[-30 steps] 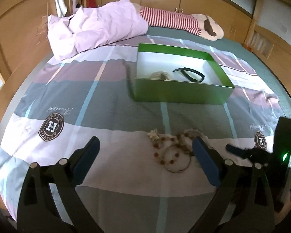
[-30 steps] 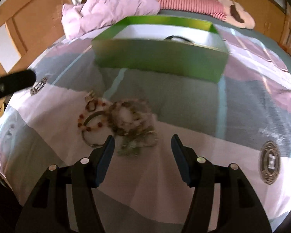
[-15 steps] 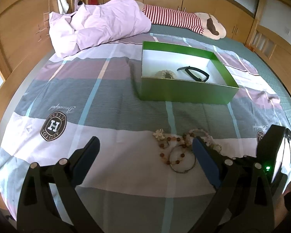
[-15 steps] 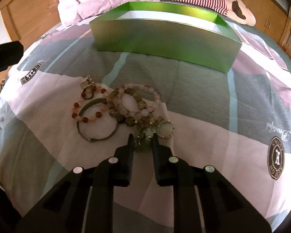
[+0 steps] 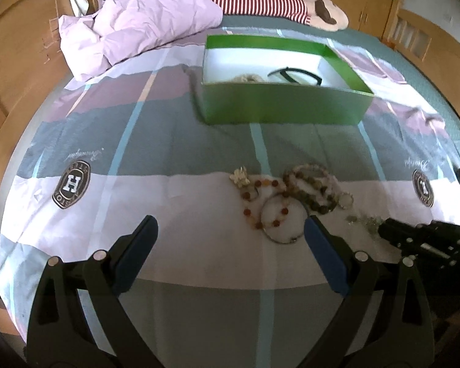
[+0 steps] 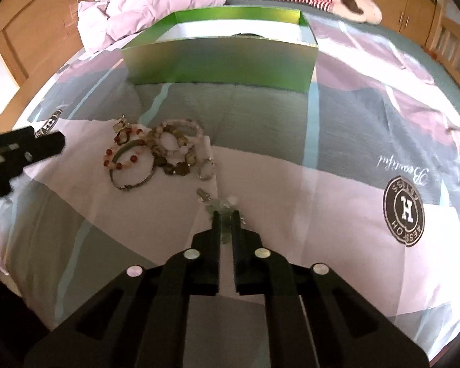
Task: Organize jewelry
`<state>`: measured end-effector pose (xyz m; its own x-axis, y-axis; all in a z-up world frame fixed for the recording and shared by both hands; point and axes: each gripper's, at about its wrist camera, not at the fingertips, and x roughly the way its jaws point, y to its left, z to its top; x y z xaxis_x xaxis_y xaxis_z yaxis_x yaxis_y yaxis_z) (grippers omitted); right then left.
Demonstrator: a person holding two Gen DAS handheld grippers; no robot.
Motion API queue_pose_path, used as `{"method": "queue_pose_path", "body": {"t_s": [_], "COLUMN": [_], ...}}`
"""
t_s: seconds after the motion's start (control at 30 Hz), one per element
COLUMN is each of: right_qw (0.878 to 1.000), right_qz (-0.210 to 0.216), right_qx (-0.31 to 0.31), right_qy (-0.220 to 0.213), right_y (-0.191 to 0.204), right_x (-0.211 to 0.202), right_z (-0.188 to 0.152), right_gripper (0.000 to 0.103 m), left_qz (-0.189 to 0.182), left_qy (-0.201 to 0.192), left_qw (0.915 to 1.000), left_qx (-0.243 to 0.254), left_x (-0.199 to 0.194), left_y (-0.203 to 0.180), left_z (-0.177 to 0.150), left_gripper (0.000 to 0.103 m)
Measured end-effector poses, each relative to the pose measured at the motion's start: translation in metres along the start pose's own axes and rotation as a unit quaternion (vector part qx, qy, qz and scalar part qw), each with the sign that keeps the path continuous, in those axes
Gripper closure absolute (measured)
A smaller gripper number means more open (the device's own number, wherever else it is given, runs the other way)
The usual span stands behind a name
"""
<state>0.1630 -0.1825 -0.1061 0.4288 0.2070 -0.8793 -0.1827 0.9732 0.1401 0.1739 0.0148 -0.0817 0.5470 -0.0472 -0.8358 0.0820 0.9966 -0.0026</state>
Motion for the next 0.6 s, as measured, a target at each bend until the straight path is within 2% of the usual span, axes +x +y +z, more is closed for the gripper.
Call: {"method": "queue_pose_path", "body": {"t_s": [0.03, 0.1, 0.17, 0.27, 0.4, 0.5, 0.6], "right_qw": [1.000, 0.997, 0.995, 0.993, 0.991, 0.992, 0.992], "right_qz": [0.021, 0.041, 0.058, 0.056, 0.059, 0.054, 0.054], "right_qx": [0.022, 0.058, 0.076, 0.093, 0.107, 0.101, 0.098], "right_qy": [-0.007, -0.032, -0.038, -0.051, -0.051, -0.053, -0.049], "right_y": [-0.004, -0.012, -0.017, -0.023, -0.032, -0.033, -0.034], "right_x": [-0.006, -0.020, -0.027, -0.033, -0.033, -0.035, -0.036], "right_z": [0.004, 0.009, 0.016, 0.021, 0.026, 0.027, 0.027], "right_gripper": [0.038, 0.022, 0.022, 0.022, 0.022, 0.022, 0.022], "left_qz": [0.001, 0.003, 0.007, 0.014, 0.017, 0.017, 0.035], "left_qy": [0.002, 0.007, 0.011, 0.010, 0.028, 0.027, 0.030], "left_qw": [1.0000, 1.0000, 0.9999, 0.9996, 0.9989, 0.9991, 0.9983], "left_qx": [0.001, 0.002, 0.007, 0.022, 0.032, 0.030, 0.036], "left_x": [0.002, 0.010, 0.021, 0.040, 0.071, 0.086, 0.092], "left_y": [-0.001, -0.004, -0.008, -0.015, -0.022, -0.025, -0.027], "left_z": [0.000, -0.001, 0.001, 0.004, 0.006, 0.006, 0.005], "left_gripper": [0.008, 0.008, 0.008, 0.009, 0.024, 0.024, 0.026]}}
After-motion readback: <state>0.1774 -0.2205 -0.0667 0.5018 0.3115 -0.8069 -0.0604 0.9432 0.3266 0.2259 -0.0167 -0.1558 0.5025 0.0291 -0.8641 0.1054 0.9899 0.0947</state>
